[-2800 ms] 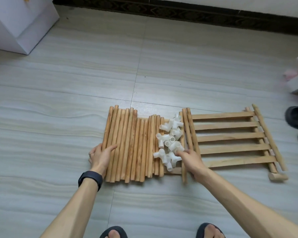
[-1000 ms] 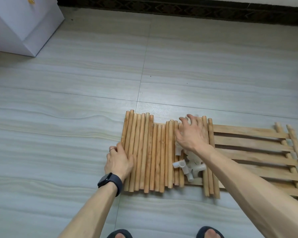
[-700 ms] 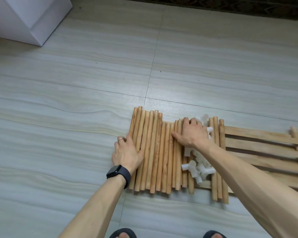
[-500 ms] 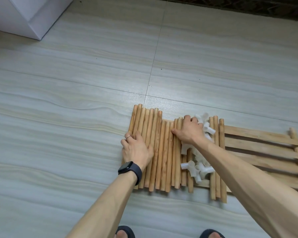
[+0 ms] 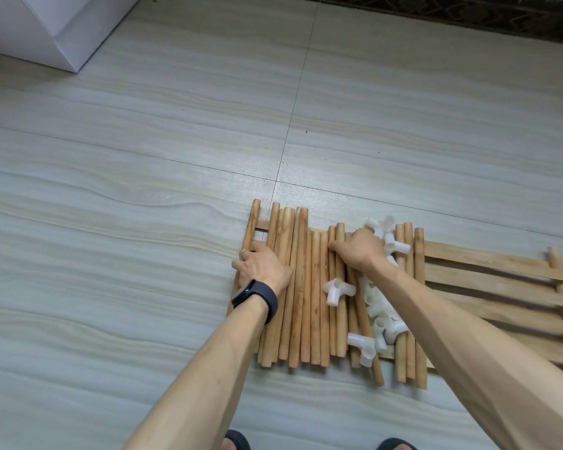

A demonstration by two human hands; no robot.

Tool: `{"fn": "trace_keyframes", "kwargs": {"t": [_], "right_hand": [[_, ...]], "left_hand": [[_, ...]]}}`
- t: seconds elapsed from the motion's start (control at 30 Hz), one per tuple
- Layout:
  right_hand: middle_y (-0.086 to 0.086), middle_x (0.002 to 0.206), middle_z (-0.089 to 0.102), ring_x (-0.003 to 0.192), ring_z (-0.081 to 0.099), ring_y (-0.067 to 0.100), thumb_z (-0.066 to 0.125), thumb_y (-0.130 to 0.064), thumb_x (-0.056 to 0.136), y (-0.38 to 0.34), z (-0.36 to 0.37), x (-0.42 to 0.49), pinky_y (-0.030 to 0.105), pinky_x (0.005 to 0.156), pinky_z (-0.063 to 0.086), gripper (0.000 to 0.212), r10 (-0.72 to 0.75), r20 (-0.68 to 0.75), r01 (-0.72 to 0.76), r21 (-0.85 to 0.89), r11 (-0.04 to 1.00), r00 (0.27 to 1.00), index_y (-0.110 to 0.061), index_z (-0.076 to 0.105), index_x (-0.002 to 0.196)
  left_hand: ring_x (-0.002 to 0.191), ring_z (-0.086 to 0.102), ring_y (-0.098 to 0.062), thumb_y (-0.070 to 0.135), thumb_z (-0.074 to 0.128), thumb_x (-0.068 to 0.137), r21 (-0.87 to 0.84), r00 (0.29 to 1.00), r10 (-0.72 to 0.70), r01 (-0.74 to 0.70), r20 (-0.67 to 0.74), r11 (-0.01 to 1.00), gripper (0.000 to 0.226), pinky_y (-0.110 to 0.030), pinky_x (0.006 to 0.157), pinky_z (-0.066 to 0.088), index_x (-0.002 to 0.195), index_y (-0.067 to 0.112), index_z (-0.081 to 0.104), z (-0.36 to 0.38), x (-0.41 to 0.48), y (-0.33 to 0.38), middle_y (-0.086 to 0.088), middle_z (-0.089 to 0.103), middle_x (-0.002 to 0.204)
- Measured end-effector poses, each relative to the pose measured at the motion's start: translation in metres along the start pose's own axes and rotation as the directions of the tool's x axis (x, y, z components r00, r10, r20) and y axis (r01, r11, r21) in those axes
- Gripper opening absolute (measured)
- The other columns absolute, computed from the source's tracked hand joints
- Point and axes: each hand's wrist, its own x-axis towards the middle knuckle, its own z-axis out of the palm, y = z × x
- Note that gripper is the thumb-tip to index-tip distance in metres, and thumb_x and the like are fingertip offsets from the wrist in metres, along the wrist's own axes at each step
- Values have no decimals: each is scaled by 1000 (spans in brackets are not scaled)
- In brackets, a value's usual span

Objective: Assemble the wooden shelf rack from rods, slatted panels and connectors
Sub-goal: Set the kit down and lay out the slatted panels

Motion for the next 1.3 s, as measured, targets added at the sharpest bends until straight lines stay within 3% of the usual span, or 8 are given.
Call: {"fn": "trace_keyframes", "kwargs": {"t": [0.17,0.3,0.63,0.77,0.9,1.1,1.2,1.3], "right_hand": [[19,111,67,104,63,38,42,-47,103,9,16,-4,38,71,39,57,-170,-94,143,-242,960,981,2,40,131],[15,103,67,93,64,37,43,-49,102,13,13,-3,41,72,45,52,-245,-111,214,-235,948,963,-2,41,125],[11,81,60,68,53,29,42,-35,96,6,-40,-11,43,66,42,29,-281,-262,236,-189,953,923,-7,44,105],[11,76,55,65,52,34,42,-32,96,-14,-83,-20,42,63,38,25,-311,-442,283,-130,950,841,-7,43,100],[12,77,55,65,55,39,43,-33,102,-49,-109,-45,47,61,45,28,-456,-583,414,-215,885,673,-5,42,106],[5,76,53,64,57,34,44,-33,103,-112,-94,-95,49,62,50,23,-692,-471,616,-332,714,548,-10,43,105],[-3,70,47,61,51,28,43,-36,99,-140,-55,-116,41,59,41,20,-748,-303,662,-348,664,591,-16,39,100],[-1,69,48,61,45,23,44,-35,94,-159,2,-128,41,63,34,22,-677,-171,644,-212,735,716,-13,40,97]], "left_hand": [[123,54,-36,27,71,88,-96,998,42,-37,51,995,66,-43,100,50,139,-1,41,-1,5,-2,-20,56,132],[109,61,-31,27,64,93,-178,991,103,-87,85,980,44,-38,89,53,128,3,52,1,9,-11,-14,63,120],[132,49,-34,28,56,102,-351,980,178,-137,86,926,52,-38,105,42,145,4,40,-9,23,-31,-17,52,144],[126,56,-29,24,61,100,-523,974,209,-136,82,842,45,-41,107,46,139,6,49,-35,21,-38,-11,59,136],[94,67,-22,19,64,99,-682,975,190,-61,115,729,29,-33,77,55,125,7,59,-77,13,-59,-11,70,114],[79,68,-15,21,64,99,-665,990,86,13,116,747,17,-24,55,53,114,14,60,-121,11,-135,-2,70,96],[92,67,-21,19,67,97,-596,997,27,22,74,803,26,-33,78,57,120,11,59,-126,18,-179,-2,68,101],[111,64,-30,18,67,96,-487,998,-25,51,60,872,32,-43,100,51,125,8,59,-122,27,-214,-10,68,116]]}}
